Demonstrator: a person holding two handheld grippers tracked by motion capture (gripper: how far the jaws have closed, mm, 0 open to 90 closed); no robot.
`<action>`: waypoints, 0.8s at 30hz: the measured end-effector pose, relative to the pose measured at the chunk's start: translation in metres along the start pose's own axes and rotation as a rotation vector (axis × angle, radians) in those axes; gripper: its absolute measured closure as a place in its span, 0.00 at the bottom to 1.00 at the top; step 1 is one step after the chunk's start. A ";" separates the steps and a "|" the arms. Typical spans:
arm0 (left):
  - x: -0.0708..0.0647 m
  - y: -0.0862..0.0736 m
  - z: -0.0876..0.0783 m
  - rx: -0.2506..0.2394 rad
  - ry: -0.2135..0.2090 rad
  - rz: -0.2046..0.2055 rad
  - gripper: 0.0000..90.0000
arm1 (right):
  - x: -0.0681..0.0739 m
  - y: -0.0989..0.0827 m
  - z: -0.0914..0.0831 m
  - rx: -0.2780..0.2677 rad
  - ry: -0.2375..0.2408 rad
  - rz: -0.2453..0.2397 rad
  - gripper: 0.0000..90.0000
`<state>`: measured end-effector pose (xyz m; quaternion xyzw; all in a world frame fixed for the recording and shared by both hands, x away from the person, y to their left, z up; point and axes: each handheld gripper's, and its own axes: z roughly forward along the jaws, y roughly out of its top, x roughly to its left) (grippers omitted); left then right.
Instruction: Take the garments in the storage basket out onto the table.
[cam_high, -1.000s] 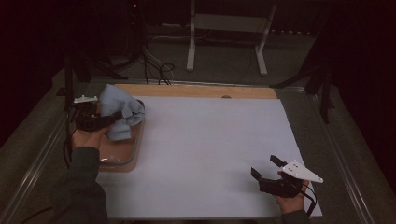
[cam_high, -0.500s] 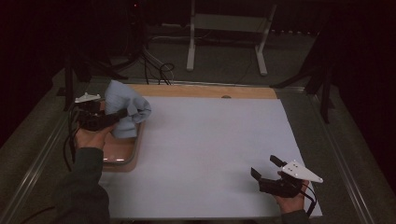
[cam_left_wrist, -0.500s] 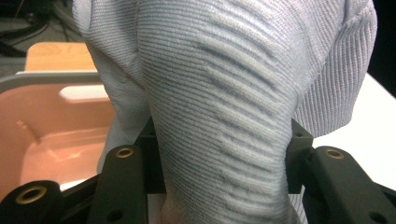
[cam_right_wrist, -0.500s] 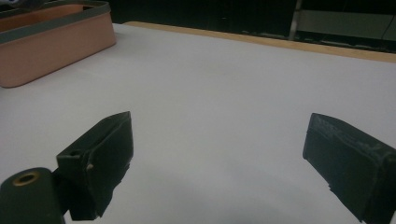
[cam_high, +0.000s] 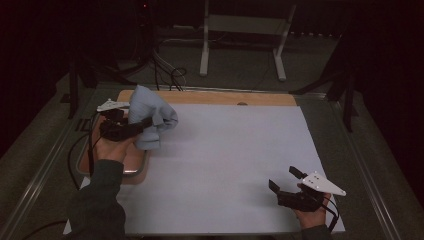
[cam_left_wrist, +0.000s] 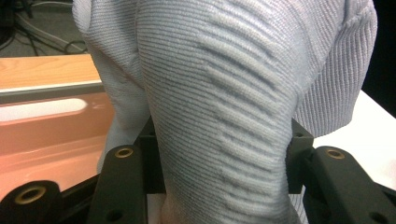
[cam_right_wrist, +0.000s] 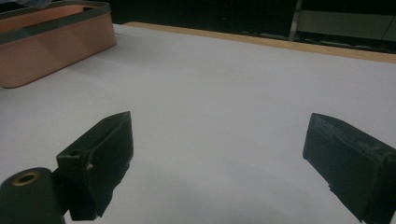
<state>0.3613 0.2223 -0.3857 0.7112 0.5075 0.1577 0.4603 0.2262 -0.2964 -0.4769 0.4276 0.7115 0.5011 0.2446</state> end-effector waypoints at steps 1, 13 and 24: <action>-0.003 -0.001 0.002 0.001 -0.001 0.004 0.56 | 0.000 0.000 0.000 0.000 0.000 0.001 0.09; -0.023 -0.004 0.021 0.024 -0.053 0.016 0.57 | 0.000 0.000 0.000 0.003 0.002 0.000 0.09; -0.044 -0.007 0.039 0.046 -0.073 0.038 0.56 | 0.000 0.000 0.000 0.002 0.003 -0.001 0.09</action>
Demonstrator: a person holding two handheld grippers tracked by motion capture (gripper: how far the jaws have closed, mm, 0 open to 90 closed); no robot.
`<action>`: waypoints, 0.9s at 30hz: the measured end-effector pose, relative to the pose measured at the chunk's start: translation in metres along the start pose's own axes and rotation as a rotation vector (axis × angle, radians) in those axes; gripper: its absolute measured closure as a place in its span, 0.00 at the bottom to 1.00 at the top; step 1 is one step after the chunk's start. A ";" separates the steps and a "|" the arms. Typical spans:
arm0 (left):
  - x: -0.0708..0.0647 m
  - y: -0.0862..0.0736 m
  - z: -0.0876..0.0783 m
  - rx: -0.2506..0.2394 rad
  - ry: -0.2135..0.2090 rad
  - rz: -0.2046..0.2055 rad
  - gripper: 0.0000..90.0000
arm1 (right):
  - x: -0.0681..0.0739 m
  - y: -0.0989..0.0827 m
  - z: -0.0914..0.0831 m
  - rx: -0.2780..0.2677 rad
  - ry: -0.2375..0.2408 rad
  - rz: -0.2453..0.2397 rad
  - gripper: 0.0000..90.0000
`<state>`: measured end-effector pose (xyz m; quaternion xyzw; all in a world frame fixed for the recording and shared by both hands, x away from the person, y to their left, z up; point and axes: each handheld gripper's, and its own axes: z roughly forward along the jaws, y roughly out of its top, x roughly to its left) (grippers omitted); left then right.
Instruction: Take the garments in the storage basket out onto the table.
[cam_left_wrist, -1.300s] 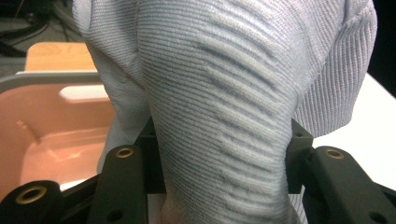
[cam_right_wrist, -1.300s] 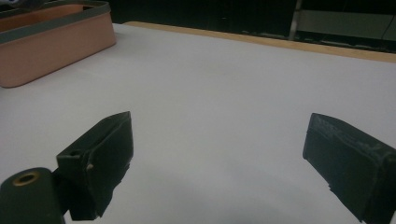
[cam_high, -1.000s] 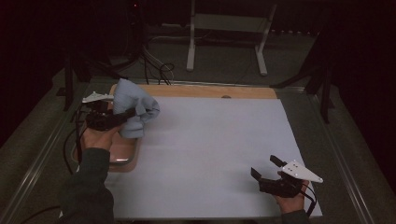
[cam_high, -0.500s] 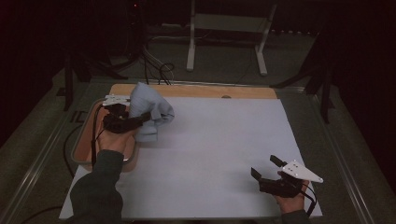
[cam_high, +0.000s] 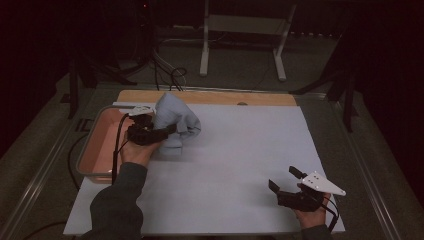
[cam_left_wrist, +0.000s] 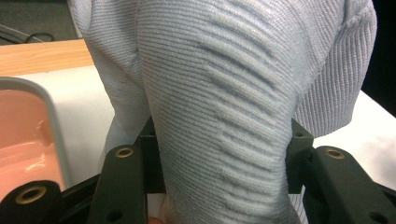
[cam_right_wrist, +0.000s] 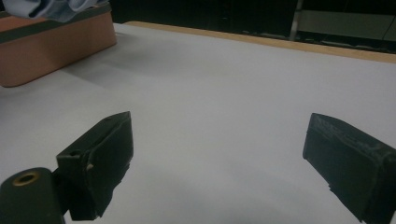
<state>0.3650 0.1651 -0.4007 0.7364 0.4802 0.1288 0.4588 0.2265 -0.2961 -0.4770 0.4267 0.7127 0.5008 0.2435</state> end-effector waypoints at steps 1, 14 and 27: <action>-0.002 0.000 0.002 0.004 -0.008 0.006 0.56 | 0.000 0.000 0.000 0.000 0.000 0.000 0.09; -0.023 -0.007 0.026 0.024 -0.047 0.029 0.55 | -0.001 0.000 -0.001 0.000 -0.002 -0.003 0.09; -0.035 -0.015 0.044 0.046 -0.068 0.051 0.54 | -0.001 0.000 -0.001 0.001 -0.001 -0.002 0.09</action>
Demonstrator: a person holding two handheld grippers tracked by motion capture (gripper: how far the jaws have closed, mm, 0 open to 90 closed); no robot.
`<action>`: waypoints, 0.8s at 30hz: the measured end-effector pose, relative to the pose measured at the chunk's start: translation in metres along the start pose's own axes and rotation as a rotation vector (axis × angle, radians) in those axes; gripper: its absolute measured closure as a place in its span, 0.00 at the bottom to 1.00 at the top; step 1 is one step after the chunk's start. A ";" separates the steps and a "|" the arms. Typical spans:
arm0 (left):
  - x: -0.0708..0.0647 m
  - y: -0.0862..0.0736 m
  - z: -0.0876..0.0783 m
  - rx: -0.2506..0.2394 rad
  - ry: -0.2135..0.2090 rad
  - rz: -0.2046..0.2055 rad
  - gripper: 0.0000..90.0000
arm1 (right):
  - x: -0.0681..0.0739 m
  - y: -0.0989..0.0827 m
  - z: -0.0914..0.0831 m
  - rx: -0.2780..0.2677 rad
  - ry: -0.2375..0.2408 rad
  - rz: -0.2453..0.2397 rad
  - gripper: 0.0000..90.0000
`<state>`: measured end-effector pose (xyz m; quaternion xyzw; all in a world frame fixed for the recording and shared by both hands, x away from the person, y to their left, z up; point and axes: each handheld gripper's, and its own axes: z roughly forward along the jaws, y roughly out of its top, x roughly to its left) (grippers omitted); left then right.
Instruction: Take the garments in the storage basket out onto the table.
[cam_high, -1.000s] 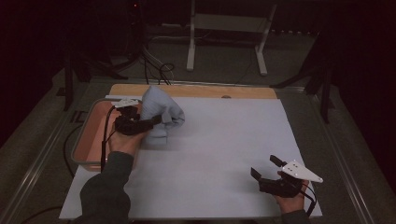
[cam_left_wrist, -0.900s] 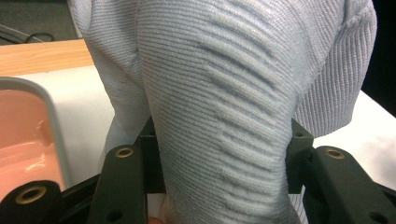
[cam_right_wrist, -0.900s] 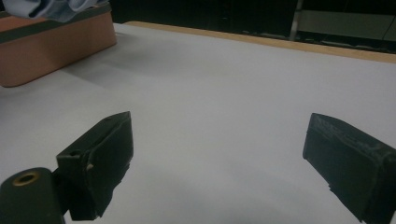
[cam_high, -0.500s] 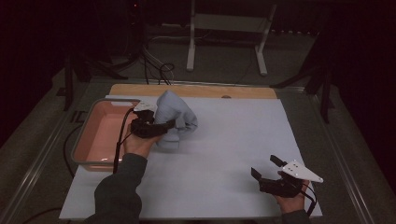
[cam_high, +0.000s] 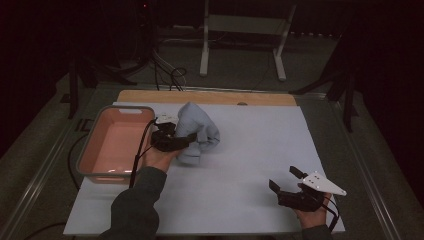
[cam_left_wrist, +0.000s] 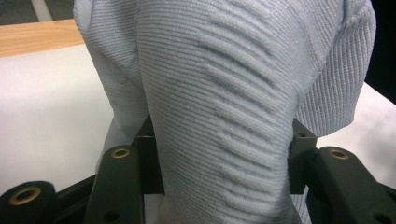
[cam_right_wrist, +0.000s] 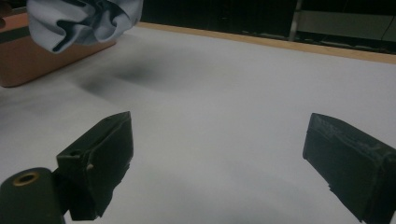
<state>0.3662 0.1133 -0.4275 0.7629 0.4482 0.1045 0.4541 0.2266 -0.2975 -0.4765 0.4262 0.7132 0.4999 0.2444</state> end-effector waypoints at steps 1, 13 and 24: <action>-0.001 0.000 0.001 -0.003 -0.004 0.000 0.54 | 0.000 0.000 0.000 0.000 0.000 0.000 0.09; -0.011 -0.003 0.012 0.018 -0.016 0.020 0.54 | 0.000 0.000 0.000 0.002 0.002 -0.003 0.09; -0.020 -0.005 0.024 0.030 -0.029 0.023 0.54 | 0.000 0.000 0.000 0.002 0.003 -0.002 0.09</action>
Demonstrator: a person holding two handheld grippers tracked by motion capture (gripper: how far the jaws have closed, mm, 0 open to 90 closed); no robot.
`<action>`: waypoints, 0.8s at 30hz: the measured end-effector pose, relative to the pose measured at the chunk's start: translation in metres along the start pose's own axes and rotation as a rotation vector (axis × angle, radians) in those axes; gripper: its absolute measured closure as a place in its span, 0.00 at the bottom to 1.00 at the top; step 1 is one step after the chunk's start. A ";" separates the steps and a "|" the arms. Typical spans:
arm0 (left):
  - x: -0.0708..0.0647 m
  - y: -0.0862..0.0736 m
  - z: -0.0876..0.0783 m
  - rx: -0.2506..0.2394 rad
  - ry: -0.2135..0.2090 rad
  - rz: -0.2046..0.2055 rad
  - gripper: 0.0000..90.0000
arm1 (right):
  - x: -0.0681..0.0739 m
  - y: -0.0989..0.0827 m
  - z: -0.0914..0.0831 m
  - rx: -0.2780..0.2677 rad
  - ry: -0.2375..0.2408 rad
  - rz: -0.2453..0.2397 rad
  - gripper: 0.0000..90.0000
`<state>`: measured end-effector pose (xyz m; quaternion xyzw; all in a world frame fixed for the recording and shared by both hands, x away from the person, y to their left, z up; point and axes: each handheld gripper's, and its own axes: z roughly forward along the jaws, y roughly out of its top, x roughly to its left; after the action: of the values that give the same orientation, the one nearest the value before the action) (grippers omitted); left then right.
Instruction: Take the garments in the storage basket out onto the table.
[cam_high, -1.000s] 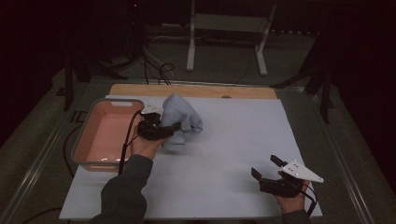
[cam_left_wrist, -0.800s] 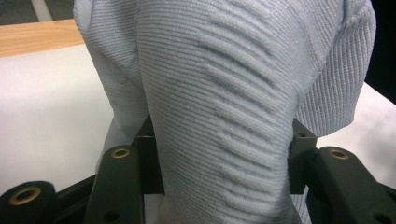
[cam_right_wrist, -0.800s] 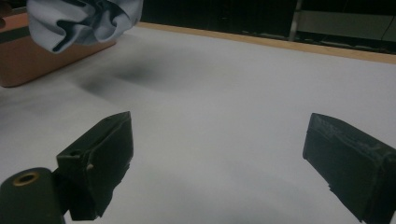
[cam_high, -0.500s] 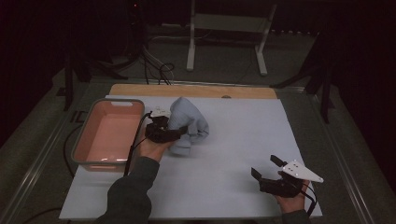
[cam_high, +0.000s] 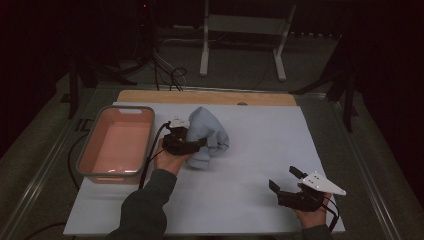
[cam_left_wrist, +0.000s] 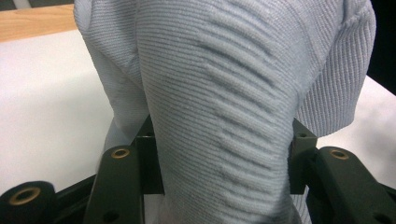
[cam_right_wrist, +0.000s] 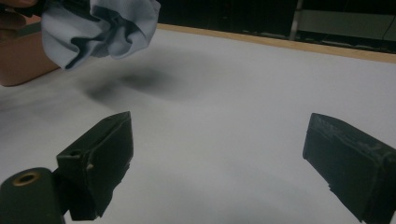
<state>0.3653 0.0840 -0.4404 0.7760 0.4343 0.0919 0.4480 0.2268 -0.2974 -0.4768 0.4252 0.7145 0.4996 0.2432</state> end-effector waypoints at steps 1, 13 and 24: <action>-0.001 0.000 0.001 0.004 0.001 0.001 0.54 | 0.000 0.000 0.000 0.000 0.000 0.000 0.09; -0.008 -0.004 0.014 0.028 -0.004 0.016 0.54 | 0.000 0.000 0.000 0.002 0.000 -0.002 0.09; -0.016 -0.006 0.027 0.048 -0.017 0.029 0.54 | 0.000 0.000 0.000 0.003 -0.001 -0.002 0.10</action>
<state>0.3667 0.0569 -0.4569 0.7935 0.4214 0.0814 0.4315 0.2271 -0.2971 -0.4771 0.4251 0.7155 0.4981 0.2434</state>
